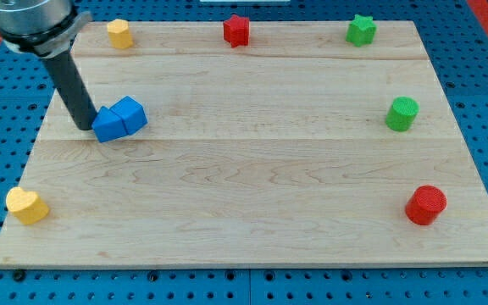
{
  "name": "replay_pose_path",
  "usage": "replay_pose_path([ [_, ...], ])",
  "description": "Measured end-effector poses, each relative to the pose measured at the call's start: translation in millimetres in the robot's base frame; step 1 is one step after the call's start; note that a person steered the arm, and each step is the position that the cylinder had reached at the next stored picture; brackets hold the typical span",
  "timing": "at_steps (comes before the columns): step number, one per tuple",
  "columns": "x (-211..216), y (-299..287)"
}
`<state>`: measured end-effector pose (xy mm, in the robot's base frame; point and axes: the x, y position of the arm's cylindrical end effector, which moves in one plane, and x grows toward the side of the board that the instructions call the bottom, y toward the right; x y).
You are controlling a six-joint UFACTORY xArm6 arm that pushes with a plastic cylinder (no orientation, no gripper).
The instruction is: Move your arm towards right side of green star
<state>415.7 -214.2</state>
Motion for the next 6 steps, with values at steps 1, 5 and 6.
replay_pose_path([
  [1, 36, -2],
  [5, -24, 259],
  [6, -22, 278],
])
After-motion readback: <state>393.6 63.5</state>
